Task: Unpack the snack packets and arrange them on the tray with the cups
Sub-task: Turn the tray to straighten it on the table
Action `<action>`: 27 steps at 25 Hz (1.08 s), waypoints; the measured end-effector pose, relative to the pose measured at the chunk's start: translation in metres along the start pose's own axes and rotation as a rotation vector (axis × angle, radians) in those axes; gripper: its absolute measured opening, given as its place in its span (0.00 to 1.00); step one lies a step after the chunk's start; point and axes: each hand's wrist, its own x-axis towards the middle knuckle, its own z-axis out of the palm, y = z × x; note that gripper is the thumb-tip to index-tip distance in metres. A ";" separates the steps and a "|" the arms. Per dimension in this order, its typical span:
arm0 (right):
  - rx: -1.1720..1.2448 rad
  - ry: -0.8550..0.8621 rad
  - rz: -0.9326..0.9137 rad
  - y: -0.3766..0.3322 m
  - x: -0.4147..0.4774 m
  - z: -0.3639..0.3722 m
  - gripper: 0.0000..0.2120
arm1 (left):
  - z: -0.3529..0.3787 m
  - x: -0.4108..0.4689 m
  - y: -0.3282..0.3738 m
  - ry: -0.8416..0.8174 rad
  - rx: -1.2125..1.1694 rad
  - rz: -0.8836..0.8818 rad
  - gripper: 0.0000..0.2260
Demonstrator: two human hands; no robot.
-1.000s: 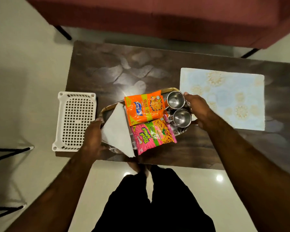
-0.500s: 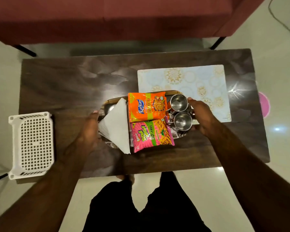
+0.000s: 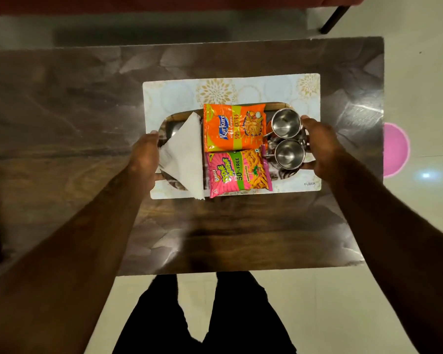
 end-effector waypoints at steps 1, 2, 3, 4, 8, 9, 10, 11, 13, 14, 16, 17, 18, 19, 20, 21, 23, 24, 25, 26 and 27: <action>-0.002 0.001 -0.003 -0.003 0.006 -0.002 0.12 | 0.006 0.003 0.003 0.022 0.006 0.002 0.13; -0.004 0.000 -0.001 -0.006 0.012 -0.005 0.12 | 0.012 0.006 0.006 0.037 0.010 0.004 0.13; -0.002 0.001 0.003 -0.007 0.017 -0.007 0.12 | 0.017 0.008 0.008 0.044 0.010 0.002 0.12; 0.006 0.000 0.007 -0.008 0.021 -0.009 0.12 | 0.021 0.008 0.010 0.043 0.014 -0.003 0.12; 0.031 0.001 0.017 -0.004 0.030 -0.009 0.11 | 0.031 0.016 0.015 0.044 0.054 -0.016 0.11; 0.034 -0.004 0.020 -0.003 0.031 -0.008 0.11 | 0.031 0.017 0.016 0.053 0.055 -0.019 0.10; 0.033 -0.007 0.024 -0.002 0.033 -0.006 0.11 | 0.032 0.019 0.016 0.064 0.058 -0.023 0.09; 0.030 -0.004 0.023 -0.001 0.034 -0.005 0.11 | 0.033 0.022 0.015 0.072 0.061 -0.018 0.09; 0.027 0.009 0.010 -0.001 0.038 -0.002 0.11 | 0.034 0.027 0.014 0.078 0.071 -0.002 0.09; 0.023 0.013 0.004 -0.001 0.039 -0.001 0.11 | 0.033 0.029 0.014 0.084 0.077 0.006 0.07; 0.025 0.016 -0.010 0.000 0.041 0.000 0.12 | 0.033 0.033 0.013 0.082 0.109 0.037 0.07; 0.023 0.015 -0.017 0.001 0.041 0.001 0.12 | 0.034 0.034 0.011 0.086 0.133 0.064 0.08; 0.019 0.012 -0.017 0.001 0.040 0.001 0.13 | 0.034 0.035 0.010 0.099 0.152 0.090 0.09; 0.016 0.014 -0.020 0.001 0.040 0.001 0.13 | 0.035 0.036 0.008 0.113 0.161 0.114 0.10; 0.019 0.016 -0.027 0.001 0.040 0.001 0.12 | 0.035 0.035 0.007 0.122 0.163 0.132 0.10; 0.023 0.016 -0.034 0.003 0.040 0.001 0.13 | 0.035 0.036 0.005 0.126 0.169 0.145 0.11; 0.023 0.024 -0.058 0.004 0.040 0.003 0.13 | 0.035 0.038 0.004 0.129 0.252 0.187 0.16; 0.014 0.047 -0.070 0.007 0.040 0.003 0.14 | 0.034 0.037 0.005 0.135 0.322 0.225 0.18; 0.005 0.052 -0.079 0.007 0.040 0.004 0.14 | 0.032 0.038 0.006 0.130 0.385 0.262 0.19; -0.019 0.050 -0.095 0.007 0.036 0.005 0.13 | 0.030 0.038 0.006 0.124 0.442 0.283 0.19; -0.039 0.051 -0.109 0.008 0.033 0.005 0.12 | 0.027 0.040 0.002 0.121 0.492 0.306 0.19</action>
